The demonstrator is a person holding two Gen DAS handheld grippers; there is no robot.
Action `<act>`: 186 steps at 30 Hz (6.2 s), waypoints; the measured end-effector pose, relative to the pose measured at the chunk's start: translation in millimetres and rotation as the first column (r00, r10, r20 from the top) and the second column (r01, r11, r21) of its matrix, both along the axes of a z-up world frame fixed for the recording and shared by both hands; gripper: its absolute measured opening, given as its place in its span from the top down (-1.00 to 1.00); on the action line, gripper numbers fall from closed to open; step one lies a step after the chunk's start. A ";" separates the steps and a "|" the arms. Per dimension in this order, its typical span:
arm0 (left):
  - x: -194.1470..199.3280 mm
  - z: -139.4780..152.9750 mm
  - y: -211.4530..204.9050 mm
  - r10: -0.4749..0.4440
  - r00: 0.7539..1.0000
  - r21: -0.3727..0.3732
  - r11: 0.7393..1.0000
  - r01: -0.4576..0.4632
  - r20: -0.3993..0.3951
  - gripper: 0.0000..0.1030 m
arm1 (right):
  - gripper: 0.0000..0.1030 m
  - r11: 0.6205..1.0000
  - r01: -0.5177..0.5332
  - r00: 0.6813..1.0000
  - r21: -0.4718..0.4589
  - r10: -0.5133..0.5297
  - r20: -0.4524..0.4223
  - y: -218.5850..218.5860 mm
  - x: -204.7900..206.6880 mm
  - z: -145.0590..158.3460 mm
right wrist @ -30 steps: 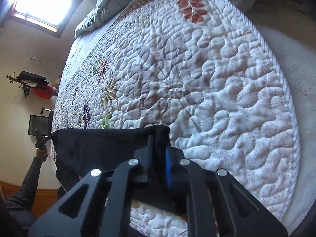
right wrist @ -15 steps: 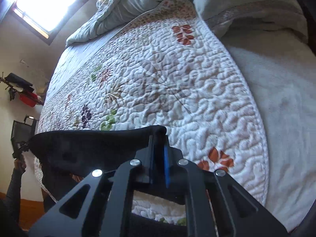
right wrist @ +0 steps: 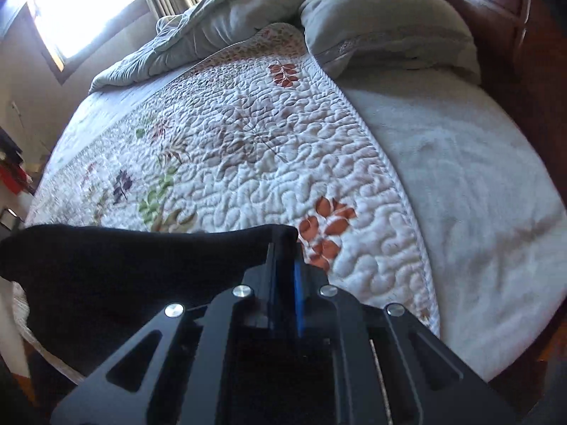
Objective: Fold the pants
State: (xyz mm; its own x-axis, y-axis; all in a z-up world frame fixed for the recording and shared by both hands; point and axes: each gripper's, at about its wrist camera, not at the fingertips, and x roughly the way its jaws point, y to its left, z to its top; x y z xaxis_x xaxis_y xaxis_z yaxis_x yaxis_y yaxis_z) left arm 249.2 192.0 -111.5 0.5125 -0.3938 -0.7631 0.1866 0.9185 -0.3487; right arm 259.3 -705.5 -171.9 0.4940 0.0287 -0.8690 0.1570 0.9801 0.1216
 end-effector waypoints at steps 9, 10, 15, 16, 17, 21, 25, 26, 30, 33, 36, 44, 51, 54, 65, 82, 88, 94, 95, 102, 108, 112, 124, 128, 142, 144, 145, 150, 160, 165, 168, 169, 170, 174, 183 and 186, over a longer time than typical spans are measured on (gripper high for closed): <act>-73.4 -26.5 18.7 0.006 1.000 -0.014 1.000 -0.007 -0.026 0.76 | 0.84 0.988 0.075 0.991 -0.133 -0.059 0.118 25.7 -84.3 1.3; -79.4 -32.8 22.6 0.012 0.999 -0.022 1.000 -0.013 -0.037 0.76 | 0.84 0.988 0.084 0.990 -0.133 -0.067 0.123 27.2 -90.4 1.2; -99.8 -66.4 32.5 0.023 0.994 -0.022 0.999 -0.025 -0.106 0.68 | 0.73 0.981 0.146 0.984 -0.129 -0.130 0.123 31.0 -120.6 -8.9; -101.7 -72.7 31.7 0.021 0.992 -0.016 1.000 -0.023 -0.122 0.67 | 0.71 0.979 0.160 0.983 -0.126 -0.147 0.107 30.9 -125.0 -15.3; -103.8 -85.0 29.5 0.012 0.988 -0.007 1.000 -0.014 -0.154 0.67 | 0.67 0.978 0.168 0.983 -0.121 -0.158 0.089 31.0 -128.2 -20.9; -111.0 -116.0 25.8 0.021 0.974 0.033 0.999 -0.014 -0.227 0.57 | 0.41 0.978 0.193 0.981 -0.081 -0.192 0.018 33.3 -142.2 -42.2; -122.9 -122.0 38.7 0.097 0.964 0.079 0.994 -0.080 -0.246 -0.28 | 0.08 0.961 0.269 0.963 0.069 -0.268 -0.028 24.9 -159.0 -52.5; -129.3 -123.1 44.4 0.122 0.959 0.106 0.990 -0.098 -0.254 -0.35 | 0.07 0.951 0.287 0.958 0.117 -0.283 -0.046 22.6 -162.9 -54.8; -155.3 -120.1 63.9 0.187 0.942 0.138 0.978 -0.153 -0.279 -0.52 | 0.00 0.902 0.336 0.941 0.271 -0.331 -0.065 19.4 -178.8 -55.0; -176.9 -105.9 79.9 0.249 0.932 0.072 0.968 -0.239 -0.262 -0.53 | -0.06 0.842 0.331 0.937 0.425 -0.345 -0.046 25.0 -188.3 -51.6; -194.9 -80.2 83.2 0.296 0.933 -0.133 0.936 -0.326 -0.203 -0.71 | -0.30 0.793 0.318 0.928 0.519 -0.372 0.000 29.6 -191.2 -43.2; -161.9 -112.4 46.1 0.373 0.864 -0.229 0.858 -0.460 -0.339 -0.81 | -0.31 0.730 0.384 0.895 0.565 -0.445 -0.034 30.5 -176.2 -48.8; -135.2 -124.1 22.8 0.350 0.879 -0.245 0.866 -0.435 -0.323 -0.63 | -0.41 0.718 0.403 0.891 0.568 -0.449 -0.065 22.6 -160.8 -50.9; -124.1 -133.9 22.0 0.375 0.845 -0.165 0.872 -0.461 -0.381 -0.22 | -0.43 0.700 0.416 0.885 0.580 -0.458 -0.082 16.8 -155.4 -52.9; -121.5 -127.2 24.4 0.401 0.855 -0.179 0.862 -0.474 -0.330 0.65 | 0.88 0.666 0.439 0.882 0.603 -0.446 -0.151 11.8 -126.9 -75.6; -126.5 -163.4 49.3 0.387 0.838 -0.296 0.808 -0.509 -0.386 0.75 | 0.82 0.722 0.451 0.879 0.526 -0.462 -0.120 9.0 -141.2 -101.5; -133.0 -154.3 51.5 0.369 0.861 -0.309 0.823 -0.477 -0.349 0.66 | 0.06 0.649 0.463 0.859 0.603 -0.497 -0.124 11.3 -155.1 -101.4; -128.8 -148.6 44.3 0.371 0.877 -0.348 0.813 -0.466 -0.307 0.45 | -0.02 0.596 0.426 0.878 0.681 -0.454 -0.151 49.3 -162.1 -99.7; -129.3 -146.6 43.2 0.365 0.883 -0.359 0.814 -0.457 -0.296 0.40 | -0.02 0.593 0.403 0.891 0.697 -0.426 -0.153 62.5 -161.6 -99.2; -131.7 -151.1 42.7 0.353 0.882 -0.360 0.816 -0.453 -0.311 0.11 | -0.12 0.567 0.259 0.965 0.782 -0.124 -0.230 228.6 -162.7 -109.2; -136.0 -156.8 42.9 0.391 0.864 -0.306 0.820 -0.483 -0.316 0.61 | -0.12 0.597 0.070 0.971 0.799 0.142 -0.191 380.7 -139.7 -99.2; -141.4 -161.1 45.0 0.403 0.858 -0.317 0.808 -0.496 -0.318 0.70 | 0.20 0.688 -0.164 0.933 0.707 0.340 -0.114 461.4 -91.2 -82.3; -140.2 -169.1 42.2 0.457 0.814 -0.239 0.798 -0.553 -0.358 0.72 | 0.91 0.748 -0.279 0.838 0.602 0.496 -0.228 558.7 -10.1 -122.9; -147.7 -103.2 15.9 0.405 0.900 -0.164 0.888 -0.429 -0.161 0.63 | 0.71 0.666 -0.302 0.857 0.683 0.503 -0.111 555.2 -5.0 -91.6; -111.8 -54.0 -39.8 0.266 0.963 -0.016 0.964 -0.265 0.045 -0.52 | 0.21 0.748 -0.220 0.951 0.626 0.307 -0.032 420.0 10.5 -73.3; -105.5 -81.7 -43.6 0.243 0.970 0.009 0.970 -0.243 -0.012 -0.52 | 0.22 0.770 -0.135 0.981 0.624 0.193 -0.026 353.4 -3.3 -67.9; -102.8 -97.5 -43.4 0.251 0.967 0.031 0.968 -0.249 -0.046 -0.52 | 0.22 0.777 -0.069 0.993 0.625 0.115 -0.034 309.4 -11.5 -68.3; -101.4 -152.7 -28.2 0.295 0.942 0.043 0.955 -0.292 -0.162 -0.45 | 1.00 0.757 0.086 0.993 0.648 -0.010 -0.120 194.6 -29.6 -112.3; -109.2 -142.4 -29.8 0.241 0.965 0.004 0.970 -0.242 -0.101 -0.64 | 0.03 0.669 0.262 0.914 0.696 -0.403 0.043 -13.8 -134.9 -80.4; -107.6 -143.3 -33.8 0.232 0.967 0.011 0.973 -0.232 -0.103 -0.73 | 0.40 0.568 0.390 0.860 0.725 -0.506 -0.067 -87.5 -164.3 -116.7; -108.0 -143.9 -34.0 0.226 0.969 0.003 0.974 -0.227 -0.104 -0.75 | -0.10 0.513 0.403 0.742 0.757 -0.668 0.058 -107.8 -213.7 -92.2; -107.2 -144.5 -33.0 0.228 0.968 -0.005 0.973 -0.230 -0.106 -0.76 | -0.10 0.483 0.430 0.708 0.763 -0.705 0.047 -118.9 -230.3 -93.1; -106.4 -145.3 -31.9 0.230 0.967 -0.014 0.972 -0.233 -0.109 -0.76 | -0.10 0.466 0.448 0.689 0.763 -0.724 0.037 -126.2 -242.6 -95.9; -103.3 -147.0 -34.9 0.223 0.968 -0.003 0.974 -0.225 -0.116 -0.84 | -0.10 0.441 0.431 0.712 0.787 -0.702 0.004 -118.8 -241.7 -113.1; -103.7 -146.4 -36.3 0.223 0.968 0.005 0.974 -0.224 -0.116 -0.85 | -0.10 0.405 0.324 0.740 0.855 -0.672 0.038 -49.0 -216.6 -126.0; -103.0 -146.5 -38.0 0.226 0.967 0.017 0.974 -0.225 -0.116 -0.85 | -0.10 0.452 0.249 0.765 0.857 -0.634 0.112 -44.4 -211.7 -113.3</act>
State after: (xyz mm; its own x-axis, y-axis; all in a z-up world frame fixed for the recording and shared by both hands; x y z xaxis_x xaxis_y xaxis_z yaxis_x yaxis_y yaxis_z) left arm 146.2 154.0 -258.0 0.4952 -0.2757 -0.8239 -0.0670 0.9334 -0.3526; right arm 47.6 -749.8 -285.2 0.9009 0.2456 -0.3579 0.2921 0.2668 0.9184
